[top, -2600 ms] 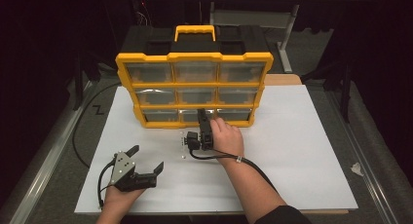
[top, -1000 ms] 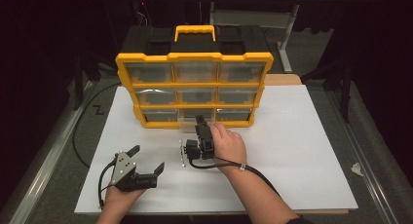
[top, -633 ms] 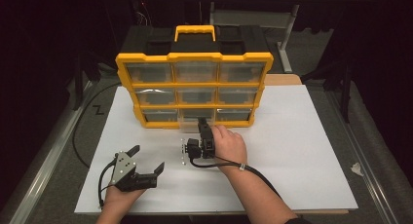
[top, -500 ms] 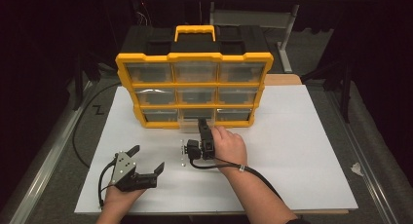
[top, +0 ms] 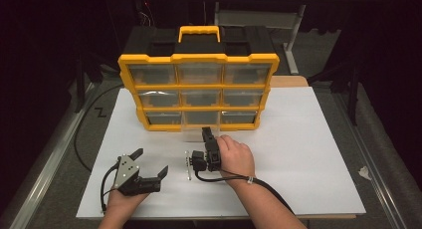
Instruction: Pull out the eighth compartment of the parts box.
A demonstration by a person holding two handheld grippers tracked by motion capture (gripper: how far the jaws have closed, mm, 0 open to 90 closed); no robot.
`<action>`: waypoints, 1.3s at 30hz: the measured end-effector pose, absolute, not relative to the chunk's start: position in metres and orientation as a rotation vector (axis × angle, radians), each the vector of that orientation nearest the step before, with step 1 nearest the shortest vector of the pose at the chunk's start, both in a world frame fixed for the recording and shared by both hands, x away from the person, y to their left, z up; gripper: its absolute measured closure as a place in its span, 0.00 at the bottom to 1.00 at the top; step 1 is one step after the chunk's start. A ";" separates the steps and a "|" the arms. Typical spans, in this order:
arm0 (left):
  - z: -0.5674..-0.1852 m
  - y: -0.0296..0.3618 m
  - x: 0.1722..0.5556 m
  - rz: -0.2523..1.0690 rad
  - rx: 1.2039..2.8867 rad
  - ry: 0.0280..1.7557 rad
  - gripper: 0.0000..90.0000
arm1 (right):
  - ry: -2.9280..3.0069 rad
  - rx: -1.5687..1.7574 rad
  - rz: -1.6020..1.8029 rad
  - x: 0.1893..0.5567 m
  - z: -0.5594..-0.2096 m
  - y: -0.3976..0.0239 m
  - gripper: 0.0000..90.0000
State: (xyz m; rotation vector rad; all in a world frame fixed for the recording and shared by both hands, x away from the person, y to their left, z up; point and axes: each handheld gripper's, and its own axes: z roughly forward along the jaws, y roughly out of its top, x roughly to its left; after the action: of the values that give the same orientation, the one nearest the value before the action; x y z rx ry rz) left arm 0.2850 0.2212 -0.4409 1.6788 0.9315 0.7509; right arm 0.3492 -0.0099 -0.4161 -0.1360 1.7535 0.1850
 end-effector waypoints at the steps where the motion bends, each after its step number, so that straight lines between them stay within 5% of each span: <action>1: -0.441 0.221 0.285 0.751 1.679 0.931 0.00 | 1.753 -0.138 0.189 0.346 -0.416 -0.011 0.86; 39: -0.441 0.221 0.286 0.747 1.681 0.922 0.00 | 1.745 -0.150 0.217 0.326 -0.421 -0.011 0.85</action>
State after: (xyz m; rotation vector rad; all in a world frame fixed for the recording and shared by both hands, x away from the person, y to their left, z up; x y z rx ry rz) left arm 0.2859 0.2212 -0.4409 1.6805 0.9220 0.7467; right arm 0.3259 -0.0109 -0.4210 -0.1500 1.7448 0.2171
